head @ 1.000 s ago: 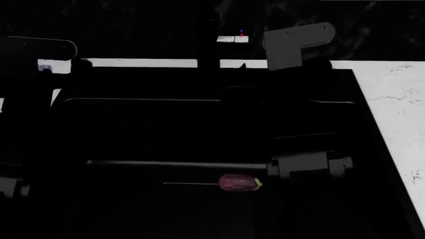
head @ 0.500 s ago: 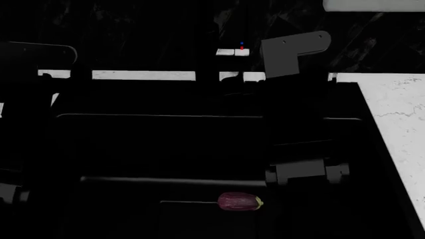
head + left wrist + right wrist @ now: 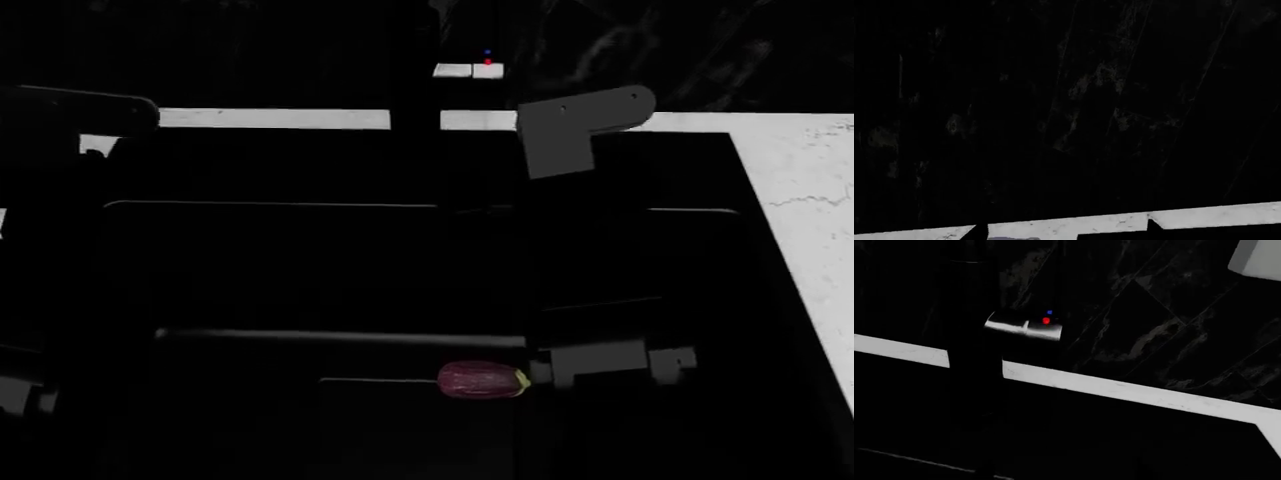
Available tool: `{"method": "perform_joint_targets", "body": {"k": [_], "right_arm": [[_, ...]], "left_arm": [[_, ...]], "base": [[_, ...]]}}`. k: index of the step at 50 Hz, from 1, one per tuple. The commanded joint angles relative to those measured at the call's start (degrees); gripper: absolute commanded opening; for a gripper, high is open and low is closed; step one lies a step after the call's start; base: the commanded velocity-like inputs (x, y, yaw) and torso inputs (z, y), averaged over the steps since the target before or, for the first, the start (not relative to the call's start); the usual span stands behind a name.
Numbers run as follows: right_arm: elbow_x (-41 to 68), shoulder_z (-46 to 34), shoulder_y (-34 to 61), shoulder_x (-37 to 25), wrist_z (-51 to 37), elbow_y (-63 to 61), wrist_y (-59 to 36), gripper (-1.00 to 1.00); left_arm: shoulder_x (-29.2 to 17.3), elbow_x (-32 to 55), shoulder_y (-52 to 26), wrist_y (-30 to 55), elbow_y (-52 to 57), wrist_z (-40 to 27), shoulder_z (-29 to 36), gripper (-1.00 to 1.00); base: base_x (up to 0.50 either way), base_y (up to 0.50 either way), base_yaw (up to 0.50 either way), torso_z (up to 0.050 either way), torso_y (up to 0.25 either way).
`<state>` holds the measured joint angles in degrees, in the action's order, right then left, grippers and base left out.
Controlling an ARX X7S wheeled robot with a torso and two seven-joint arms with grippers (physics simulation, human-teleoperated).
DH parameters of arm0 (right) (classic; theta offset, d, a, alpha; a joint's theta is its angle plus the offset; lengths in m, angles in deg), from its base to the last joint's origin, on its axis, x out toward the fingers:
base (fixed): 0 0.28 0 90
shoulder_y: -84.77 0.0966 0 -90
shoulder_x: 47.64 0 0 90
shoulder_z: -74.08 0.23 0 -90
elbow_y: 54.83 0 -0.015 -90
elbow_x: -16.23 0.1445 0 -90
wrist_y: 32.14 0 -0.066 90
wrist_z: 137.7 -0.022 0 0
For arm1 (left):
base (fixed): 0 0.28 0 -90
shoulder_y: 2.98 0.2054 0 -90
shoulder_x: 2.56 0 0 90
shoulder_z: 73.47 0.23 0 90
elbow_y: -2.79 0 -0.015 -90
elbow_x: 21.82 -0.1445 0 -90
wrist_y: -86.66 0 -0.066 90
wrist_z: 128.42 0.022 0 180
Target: Pick the eggplant from the sink and place it on the plate located on the counter
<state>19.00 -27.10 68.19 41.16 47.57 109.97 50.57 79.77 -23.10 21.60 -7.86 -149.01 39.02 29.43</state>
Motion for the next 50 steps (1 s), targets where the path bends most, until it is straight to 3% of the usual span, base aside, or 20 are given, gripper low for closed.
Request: {"method": "perform_joint_targets", "body": {"k": [1,11,44,45,47,50], "right_arm": [[0.07,-1.09,-0.11,0.35,0.17,-0.01,-0.82,1.0],[0.76,-1.98,0.22,0.5,0.32,-0.2,-1.43,1.0],[1.49,-2.79,0.49,0.47,0.2,-0.3,-2.43,1.0],[-2.27,1.5,-4.25,0.1,0.63,-14.33,-9.01,1.0],[-2.31,0.81,-0.51,0.68,0.86,-3.02,-4.38,1.0],[-1.77,0.28,0.56,0.82,0.76,-0.37,-2.77,1.0]], "left_arm": [[-0.23,-0.88,0.48,0.7,1.13,-0.77,0.98,1.0],[-0.6,-0.65,1.49,2.01,4.18,-0.96,0.97,1.0],[-0.82,-1.83,1.62,4.07,5.3,-2.58,1.85,1.0],[1.09,-9.77,1.83,4.38,5.02,0.36,-7.05,1.0],[1.3,-9.72,1.77,2.58,4.32,0.34,-6.74,1.0],[1.28,-9.44,1.66,2.16,3.98,0.42,-6.77,1.0]], "base": [[0.0,0.0,0.0,0.0,-0.25],[0.0,0.0,0.0,0.0,-0.236],[0.0,0.0,0.0,0.0,0.0],[0.0,0.0,0.0,0.0,0.0],[0.0,0.0,0.0,0.0,0.0],[0.0,0.0,0.0,0.0,0.0]]}}
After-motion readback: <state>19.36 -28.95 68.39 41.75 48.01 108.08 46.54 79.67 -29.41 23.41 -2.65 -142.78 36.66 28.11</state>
